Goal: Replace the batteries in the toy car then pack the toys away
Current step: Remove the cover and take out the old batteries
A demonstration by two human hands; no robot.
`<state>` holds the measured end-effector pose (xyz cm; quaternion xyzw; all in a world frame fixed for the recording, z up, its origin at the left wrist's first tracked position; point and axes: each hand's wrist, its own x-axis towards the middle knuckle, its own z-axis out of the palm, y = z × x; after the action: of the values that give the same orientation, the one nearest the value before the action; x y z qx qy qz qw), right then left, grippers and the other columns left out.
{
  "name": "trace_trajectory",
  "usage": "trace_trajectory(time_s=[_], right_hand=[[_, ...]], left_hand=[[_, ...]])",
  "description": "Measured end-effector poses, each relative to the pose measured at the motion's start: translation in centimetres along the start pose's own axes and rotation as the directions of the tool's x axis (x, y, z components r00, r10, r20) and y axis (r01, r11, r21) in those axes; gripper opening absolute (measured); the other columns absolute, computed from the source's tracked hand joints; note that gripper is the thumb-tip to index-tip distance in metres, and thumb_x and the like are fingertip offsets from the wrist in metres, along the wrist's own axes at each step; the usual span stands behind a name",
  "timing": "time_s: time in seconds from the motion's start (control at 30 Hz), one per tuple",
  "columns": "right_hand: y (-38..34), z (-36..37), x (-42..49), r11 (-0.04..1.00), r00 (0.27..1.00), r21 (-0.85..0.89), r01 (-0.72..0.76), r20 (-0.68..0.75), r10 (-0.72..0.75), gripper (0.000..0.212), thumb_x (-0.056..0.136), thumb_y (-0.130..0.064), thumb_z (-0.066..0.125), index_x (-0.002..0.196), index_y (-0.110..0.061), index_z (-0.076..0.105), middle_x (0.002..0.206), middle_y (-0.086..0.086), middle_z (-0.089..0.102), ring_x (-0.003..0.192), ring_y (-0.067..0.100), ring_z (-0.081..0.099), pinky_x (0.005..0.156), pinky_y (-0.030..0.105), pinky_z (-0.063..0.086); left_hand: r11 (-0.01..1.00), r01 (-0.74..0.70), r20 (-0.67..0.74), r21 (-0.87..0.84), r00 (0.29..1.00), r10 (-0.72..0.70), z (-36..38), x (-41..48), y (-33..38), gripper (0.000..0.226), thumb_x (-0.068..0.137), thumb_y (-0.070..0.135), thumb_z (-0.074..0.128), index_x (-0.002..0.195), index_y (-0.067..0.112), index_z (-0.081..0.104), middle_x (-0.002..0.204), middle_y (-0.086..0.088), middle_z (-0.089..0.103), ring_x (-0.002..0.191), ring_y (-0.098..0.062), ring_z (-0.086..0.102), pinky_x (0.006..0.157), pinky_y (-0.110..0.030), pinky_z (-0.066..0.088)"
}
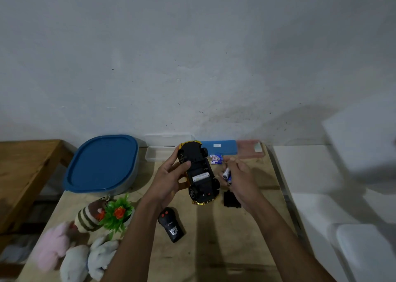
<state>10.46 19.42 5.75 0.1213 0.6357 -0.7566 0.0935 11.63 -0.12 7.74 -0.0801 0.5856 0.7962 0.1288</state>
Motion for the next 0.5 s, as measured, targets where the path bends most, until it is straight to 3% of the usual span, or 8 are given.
trace_trajectory(time_s=[0.1,0.17,0.27,0.33,0.43,0.5], right_hand=[[0.2,0.3,-0.6,0.999,0.999,0.040,-0.028,0.048,0.026,0.026,0.105,-0.015,0.036,0.101,-0.018,0.062,0.068,-0.002,0.045,0.053,0.007,0.042,0.046,0.022,0.032],[0.0,0.2,-0.9,0.988,0.999,-0.155,-0.016,0.034,0.021,0.026,0.103,-0.019,0.037,0.100,-0.023,0.063,0.069,-0.004,0.046,0.053,0.006,0.043,0.048,0.021,0.035],[0.0,0.5,-1.4,0.894,0.997,-0.441,0.075,0.040,-0.064,0.020,0.099,-0.028,0.047,0.097,-0.028,0.068,0.075,-0.010,0.061,0.069,0.008,0.057,0.060,0.024,0.042],[0.3,1.0,-1.9,0.841,0.993,-0.527,0.122,0.067,-0.101,0.013,0.093,-0.037,0.058,0.099,-0.031,0.069,0.090,-0.013,0.069,0.081,0.006,0.064,0.063,0.021,0.046],[0.6,1.5,-2.3,0.740,0.986,-0.655,0.153,0.048,-0.161,0.019,0.090,-0.038,0.063,0.107,-0.031,0.067,0.103,-0.011,0.068,0.086,0.004,0.062,0.065,0.018,0.048],[0.6,1.7,-2.3,0.758,0.987,-0.637,0.144,0.033,-0.160,0.023,0.091,-0.037,0.063,0.112,-0.028,0.065,0.107,-0.007,0.068,0.087,0.004,0.062,0.069,0.019,0.052]], left_hand=[[0.999,-0.028,-0.020,0.025,0.999,0.028,0.0,0.2,0.0,0.056,0.094,0.008,0.058,0.141,0.039,0.050,0.124,-0.013,0.068,0.108,-0.030,0.063,0.091,-0.056,0.052],[0.997,-0.053,-0.030,0.049,0.998,0.055,0.1,0.3,-0.1,0.058,0.095,0.008,0.058,0.143,0.037,0.047,0.121,-0.009,0.070,0.109,-0.030,0.063,0.092,-0.057,0.052],[0.990,-0.099,-0.050,0.096,0.993,0.104,0.4,0.3,-0.2,0.058,0.096,0.008,0.058,0.144,0.038,0.046,0.120,-0.008,0.070,0.107,-0.024,0.065,0.090,-0.053,0.055],[0.986,-0.119,-0.063,0.117,0.990,0.127,0.6,0.3,-0.3,0.059,0.095,0.007,0.060,0.142,0.041,0.047,0.120,-0.006,0.070,0.107,-0.022,0.067,0.087,-0.046,0.059],[0.982,-0.135,-0.079,0.131,0.986,0.146,0.8,0.4,-0.5,0.062,0.093,0.007,0.063,0.141,0.043,0.046,0.122,-0.001,0.068,0.115,-0.022,0.064,0.085,-0.041,0.059],[0.980,-0.141,-0.079,0.141,0.985,0.153,0.8,0.4,-0.6,0.064,0.093,0.006,0.064,0.142,0.043,0.046,0.125,0.001,0.067,0.119,-0.022,0.063,0.088,-0.043,0.058]])
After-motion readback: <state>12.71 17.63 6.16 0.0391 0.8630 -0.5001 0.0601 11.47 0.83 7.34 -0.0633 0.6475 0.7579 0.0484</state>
